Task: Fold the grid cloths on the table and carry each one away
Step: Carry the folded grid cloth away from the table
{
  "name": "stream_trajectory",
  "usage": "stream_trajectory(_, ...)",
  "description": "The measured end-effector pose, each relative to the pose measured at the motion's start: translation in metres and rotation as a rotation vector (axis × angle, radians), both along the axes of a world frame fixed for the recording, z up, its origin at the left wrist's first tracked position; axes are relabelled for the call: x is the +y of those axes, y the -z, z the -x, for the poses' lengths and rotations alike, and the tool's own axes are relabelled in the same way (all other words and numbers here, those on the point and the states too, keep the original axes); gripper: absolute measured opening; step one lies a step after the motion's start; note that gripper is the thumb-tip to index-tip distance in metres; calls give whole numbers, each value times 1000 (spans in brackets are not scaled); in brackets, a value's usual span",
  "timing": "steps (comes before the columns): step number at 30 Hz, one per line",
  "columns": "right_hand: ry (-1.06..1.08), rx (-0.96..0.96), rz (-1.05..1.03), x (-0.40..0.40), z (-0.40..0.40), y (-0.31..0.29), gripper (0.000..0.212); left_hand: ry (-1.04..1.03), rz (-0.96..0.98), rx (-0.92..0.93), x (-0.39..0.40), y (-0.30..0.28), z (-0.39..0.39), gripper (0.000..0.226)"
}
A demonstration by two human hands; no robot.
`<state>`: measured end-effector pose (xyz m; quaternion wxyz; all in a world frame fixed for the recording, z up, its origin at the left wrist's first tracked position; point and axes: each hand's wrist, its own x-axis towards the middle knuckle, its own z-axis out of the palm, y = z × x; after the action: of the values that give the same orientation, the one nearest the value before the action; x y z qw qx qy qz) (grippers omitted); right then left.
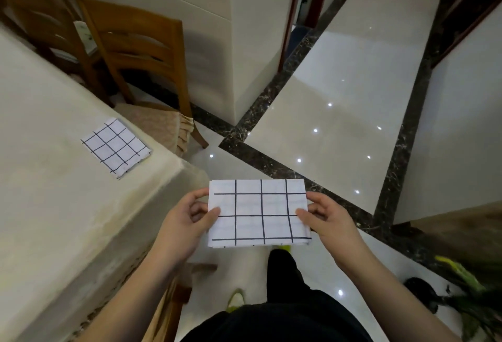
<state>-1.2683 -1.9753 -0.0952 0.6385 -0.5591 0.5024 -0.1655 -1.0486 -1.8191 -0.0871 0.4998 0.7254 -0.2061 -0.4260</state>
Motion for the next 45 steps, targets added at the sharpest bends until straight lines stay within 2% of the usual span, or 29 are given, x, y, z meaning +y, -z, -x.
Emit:
stream_trajectory(9,-256,-8,10,-144,-68,-5,34,-251,-44,0,-96,2,-31,33)
stream_trajectory(17,-507,-13,24,-213,-146,-9,36,-491,0,-21,-126,-5,-55,31)
stream_trajectory(26,-701,-2,10,-226,-266,-8,33,-707,-39,-23,-123,14,-119,32)
stream_trajectory(30,-796,24,23,-219,-323,-11,33,-799,-65,18,-113,25,-151,37)
stream_trajectory(34,-878,47,29,-210,-373,-10,32,-864,-64,24,-101,29,-177,29)
stream_trajectory(39,-982,84,20,-196,-425,-8,31,-984,-34,61,-86,35,-199,33)
stream_trajectory(45,-1170,149,31,-182,-497,4,31,-1142,-66,32,-78,46,-226,32)
